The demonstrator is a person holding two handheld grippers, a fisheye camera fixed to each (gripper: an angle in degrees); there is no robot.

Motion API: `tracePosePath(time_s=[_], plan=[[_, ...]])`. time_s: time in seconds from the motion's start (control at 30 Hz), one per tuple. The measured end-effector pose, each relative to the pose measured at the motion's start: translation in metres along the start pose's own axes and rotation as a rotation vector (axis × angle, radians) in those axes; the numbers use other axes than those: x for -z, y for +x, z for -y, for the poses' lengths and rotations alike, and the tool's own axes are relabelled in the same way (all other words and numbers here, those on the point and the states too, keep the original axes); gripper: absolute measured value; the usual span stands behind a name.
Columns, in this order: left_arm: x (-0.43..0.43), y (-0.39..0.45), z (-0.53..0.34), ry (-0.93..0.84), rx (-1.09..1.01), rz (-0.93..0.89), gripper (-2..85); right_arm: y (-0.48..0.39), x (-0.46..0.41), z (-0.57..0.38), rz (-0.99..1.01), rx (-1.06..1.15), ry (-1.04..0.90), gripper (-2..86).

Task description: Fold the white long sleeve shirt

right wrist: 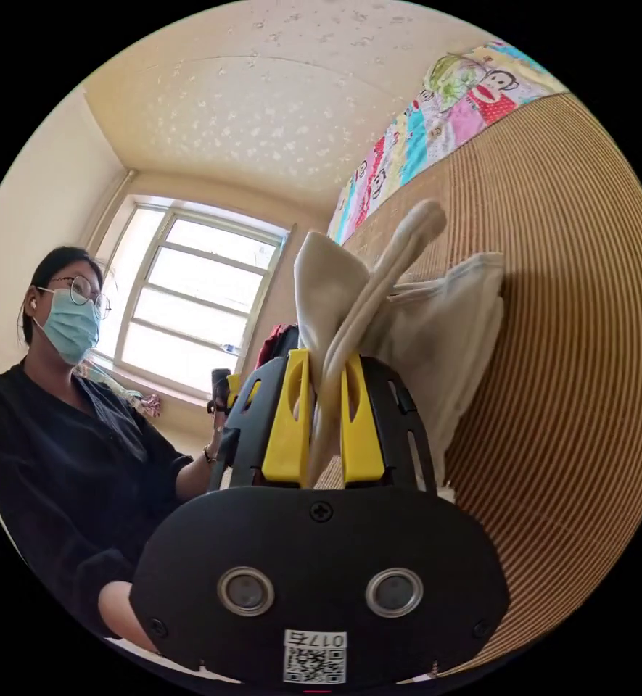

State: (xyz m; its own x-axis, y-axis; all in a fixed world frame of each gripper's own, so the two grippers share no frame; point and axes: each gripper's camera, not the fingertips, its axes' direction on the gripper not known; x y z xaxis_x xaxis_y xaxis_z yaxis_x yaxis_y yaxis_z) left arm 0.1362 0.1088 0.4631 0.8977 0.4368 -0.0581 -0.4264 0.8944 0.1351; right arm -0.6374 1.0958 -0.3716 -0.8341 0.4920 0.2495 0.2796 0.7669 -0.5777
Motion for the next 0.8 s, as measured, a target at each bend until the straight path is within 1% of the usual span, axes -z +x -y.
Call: tracePosePath(time_s=[0.07, 0.1, 0.13, 0.2, 0.27, 0.3, 0.37, 0.4, 0.5, 0.57, 0.63, 0.7, 0.8], plan=[[-0.017, -0.021, 0.012, -0.017, 0.048, 0.031, 15.1, 0.019, 0.029, -0.006, -0.028, -0.048, 0.011, 9.2], [-0.020, -0.026, 0.015, -0.026, 0.061, 0.043, 15.6, 0.026, 0.048, -0.008, -0.028, -0.086, 0.038, 11.9], [-0.027, -0.037, 0.023, -0.047, 0.084, 0.060, 16.5, 0.028, 0.069, -0.010, -0.035, -0.128, 0.100, 15.6], [-0.034, -0.053, 0.034, -0.062, 0.120, 0.062, 17.8, 0.023, 0.099, -0.012, -0.035, -0.165, 0.214, 18.7], [-0.040, -0.068, 0.046, -0.083, 0.126, 0.065, 18.7, 0.018, 0.114, -0.006, -0.034, -0.195, 0.241, 21.0], [-0.042, -0.071, 0.050, -0.101, 0.119, 0.070, 18.8, 0.016, 0.112, 0.005, -0.026, -0.198, 0.200, 22.0], [-0.053, -0.077, 0.065, -0.221, 0.070, 0.074, 20.0, 0.012, 0.098, 0.025, 0.015, -0.180, 0.107, 23.1], [-0.056, -0.080, 0.068, -0.252, 0.065, 0.061, 20.3, 0.009, 0.086, 0.039, 0.026, -0.172, 0.044, 23.4], [-0.069, -0.090, 0.075, -0.361, 0.070, -0.049, 20.8, -0.003, 0.079, 0.072, 0.061, -0.166, 0.008, 22.8], [-0.069, -0.089, 0.074, -0.364, 0.061, -0.029, 20.5, -0.015, 0.071, 0.093, 0.105, -0.161, -0.045, 22.7], [-0.065, -0.085, 0.073, -0.352, 0.066, 0.005, 20.0, -0.036, 0.045, 0.113, 0.134, -0.161, -0.209, 21.8], [-0.062, -0.079, 0.071, -0.369, 0.053, 0.040, 19.0, -0.052, 0.040, 0.119, 0.144, -0.156, -0.244, 20.6], [-0.058, -0.070, 0.063, -0.414, 0.066, -0.008, 17.2, -0.072, 0.050, 0.118, 0.150, -0.218, -0.238, 18.3]])
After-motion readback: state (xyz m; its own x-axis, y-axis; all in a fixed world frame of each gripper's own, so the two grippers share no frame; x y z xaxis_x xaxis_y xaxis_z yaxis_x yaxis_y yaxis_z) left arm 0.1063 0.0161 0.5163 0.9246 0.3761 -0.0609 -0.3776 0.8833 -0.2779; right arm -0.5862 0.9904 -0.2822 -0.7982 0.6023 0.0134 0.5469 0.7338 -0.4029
